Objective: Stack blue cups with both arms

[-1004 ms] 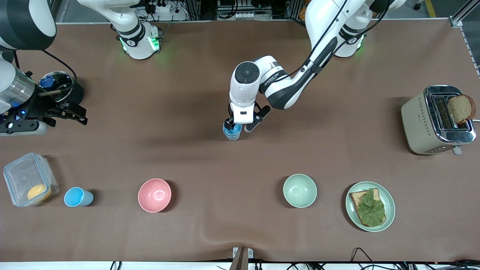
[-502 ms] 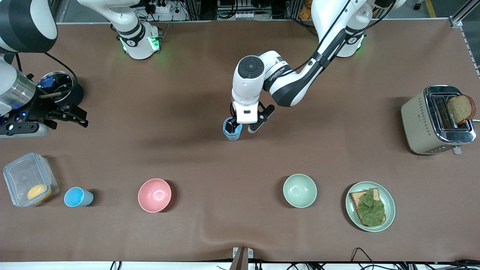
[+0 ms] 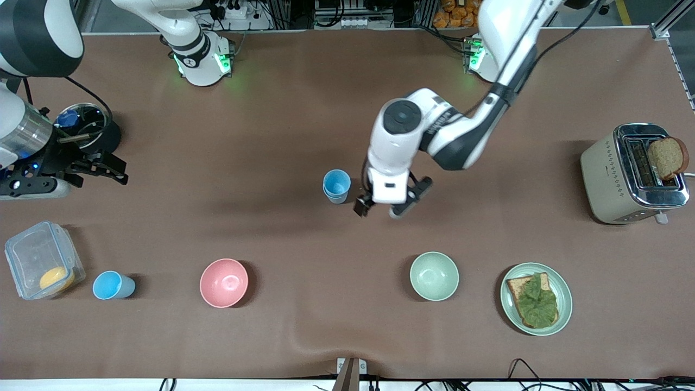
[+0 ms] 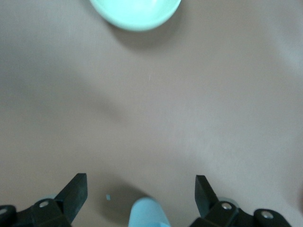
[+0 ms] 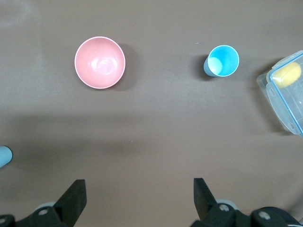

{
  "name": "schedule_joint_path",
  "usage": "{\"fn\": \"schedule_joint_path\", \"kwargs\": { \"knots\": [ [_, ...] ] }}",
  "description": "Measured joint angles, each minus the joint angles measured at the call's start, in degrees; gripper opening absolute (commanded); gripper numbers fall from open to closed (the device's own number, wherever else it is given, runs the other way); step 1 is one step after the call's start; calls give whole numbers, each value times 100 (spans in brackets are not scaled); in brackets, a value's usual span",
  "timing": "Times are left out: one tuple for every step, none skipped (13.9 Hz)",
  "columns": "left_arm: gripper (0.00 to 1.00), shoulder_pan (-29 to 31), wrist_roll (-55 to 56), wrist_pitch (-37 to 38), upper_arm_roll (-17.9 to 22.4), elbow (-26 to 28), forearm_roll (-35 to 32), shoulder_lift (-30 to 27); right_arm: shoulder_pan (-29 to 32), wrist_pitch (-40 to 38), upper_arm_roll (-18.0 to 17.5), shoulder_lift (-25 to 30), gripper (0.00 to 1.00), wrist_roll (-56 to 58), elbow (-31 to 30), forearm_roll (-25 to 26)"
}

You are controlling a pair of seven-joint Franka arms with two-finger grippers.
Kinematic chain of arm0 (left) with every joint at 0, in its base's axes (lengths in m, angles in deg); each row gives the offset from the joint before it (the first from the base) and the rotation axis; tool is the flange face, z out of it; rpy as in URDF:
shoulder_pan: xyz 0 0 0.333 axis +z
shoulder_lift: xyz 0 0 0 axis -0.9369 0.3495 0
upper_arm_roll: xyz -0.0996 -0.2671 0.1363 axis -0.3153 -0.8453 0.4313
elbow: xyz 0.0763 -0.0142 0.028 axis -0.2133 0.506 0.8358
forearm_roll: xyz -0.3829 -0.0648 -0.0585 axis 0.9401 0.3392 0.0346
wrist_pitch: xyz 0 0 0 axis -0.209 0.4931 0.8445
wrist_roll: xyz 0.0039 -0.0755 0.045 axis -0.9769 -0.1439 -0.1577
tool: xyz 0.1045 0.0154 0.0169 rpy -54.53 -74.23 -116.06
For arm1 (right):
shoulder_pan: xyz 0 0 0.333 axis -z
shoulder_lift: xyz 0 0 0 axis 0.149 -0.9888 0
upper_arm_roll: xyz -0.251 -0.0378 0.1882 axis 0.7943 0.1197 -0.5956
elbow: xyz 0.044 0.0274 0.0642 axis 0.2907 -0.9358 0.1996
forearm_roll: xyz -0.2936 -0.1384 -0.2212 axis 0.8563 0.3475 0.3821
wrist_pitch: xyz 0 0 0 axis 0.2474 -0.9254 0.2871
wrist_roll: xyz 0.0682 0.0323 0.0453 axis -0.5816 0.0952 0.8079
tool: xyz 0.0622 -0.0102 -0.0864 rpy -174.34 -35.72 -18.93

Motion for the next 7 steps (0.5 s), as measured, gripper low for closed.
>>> {"fn": "schedule_joint_path", "kwargs": {
  "knots": [
    [100, 138, -277, 0, 2, -35, 0, 0, 0, 1, 0, 0, 100, 0, -1, -1],
    [100, 271, -576, 0, 4, -59, 0, 0, 0, 2, 0, 0, 100, 0, -2, -1],
    [100, 401, -901, 0, 7, -66, 0, 0, 0, 3, 0, 0, 100, 0, -2, -1],
    [100, 542, -1267, 2, 13, -65, 0, 4, 0, 3, 0, 0, 100, 0, -3, -1],
    [100, 708, -1694, 4, 21, -65, 0, 11, 0, 4, 0, 0, 100, 0, -4, -1],
    [100, 905, -2178, 4, 28, -67, 0, 21, 0, 4, 1, 0, 100, 0, -5, -1],
    [100, 1136, -2737, 4, 32, -74, 0, 32, 0, 4, 0, 0, 100, 0, -5, -2]
  ]
}}
